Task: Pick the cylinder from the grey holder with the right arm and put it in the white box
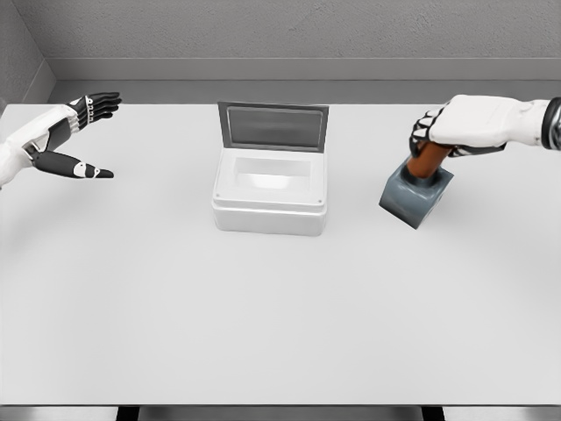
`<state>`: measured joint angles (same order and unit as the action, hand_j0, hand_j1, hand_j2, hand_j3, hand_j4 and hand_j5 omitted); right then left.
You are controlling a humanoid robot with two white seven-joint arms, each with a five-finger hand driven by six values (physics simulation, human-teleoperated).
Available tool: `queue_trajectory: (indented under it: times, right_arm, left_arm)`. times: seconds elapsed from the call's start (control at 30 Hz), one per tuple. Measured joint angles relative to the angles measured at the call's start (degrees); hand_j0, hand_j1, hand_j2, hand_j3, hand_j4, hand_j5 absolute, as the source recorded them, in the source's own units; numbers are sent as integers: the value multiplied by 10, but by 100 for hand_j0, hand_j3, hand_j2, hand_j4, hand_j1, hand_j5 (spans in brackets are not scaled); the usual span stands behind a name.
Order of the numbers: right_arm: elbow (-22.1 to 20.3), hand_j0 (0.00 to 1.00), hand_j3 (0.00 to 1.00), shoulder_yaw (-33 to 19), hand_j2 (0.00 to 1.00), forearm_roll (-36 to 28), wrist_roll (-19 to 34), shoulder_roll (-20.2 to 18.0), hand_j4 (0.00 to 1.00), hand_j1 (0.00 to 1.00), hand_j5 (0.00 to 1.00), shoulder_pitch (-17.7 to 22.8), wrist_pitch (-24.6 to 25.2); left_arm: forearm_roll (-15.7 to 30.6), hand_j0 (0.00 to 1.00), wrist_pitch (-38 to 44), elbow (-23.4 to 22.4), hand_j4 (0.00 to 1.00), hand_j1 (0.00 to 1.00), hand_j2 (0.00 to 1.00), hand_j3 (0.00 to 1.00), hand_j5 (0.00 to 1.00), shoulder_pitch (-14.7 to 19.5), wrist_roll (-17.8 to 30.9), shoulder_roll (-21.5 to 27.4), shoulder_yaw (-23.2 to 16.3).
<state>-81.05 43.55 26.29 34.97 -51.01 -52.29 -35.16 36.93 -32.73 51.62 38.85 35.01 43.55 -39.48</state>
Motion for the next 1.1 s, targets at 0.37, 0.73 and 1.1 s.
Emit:
queue_trajectory:
  times: [0.37,0.73,1.1]
  right_arm:
    - [-6,32,32,4,32,-18,1,108,32,32,32,-34,0]
    - [-3,32,32,18,32,-19,1,184,32,32,32,-48,0]
    - [10,32,32,37,32,-15,1,190,32,32,32,-51,0]
  left_arm:
    - [0,100,-11,6,100,100,100,100,100,-2,0,-1,0]
    - [0,100,-17,6,100,100,100,100,100,-2,0,-2,0]
    - [0,100,-17,6,100,100,100,100,100,-2,0,-4,0]
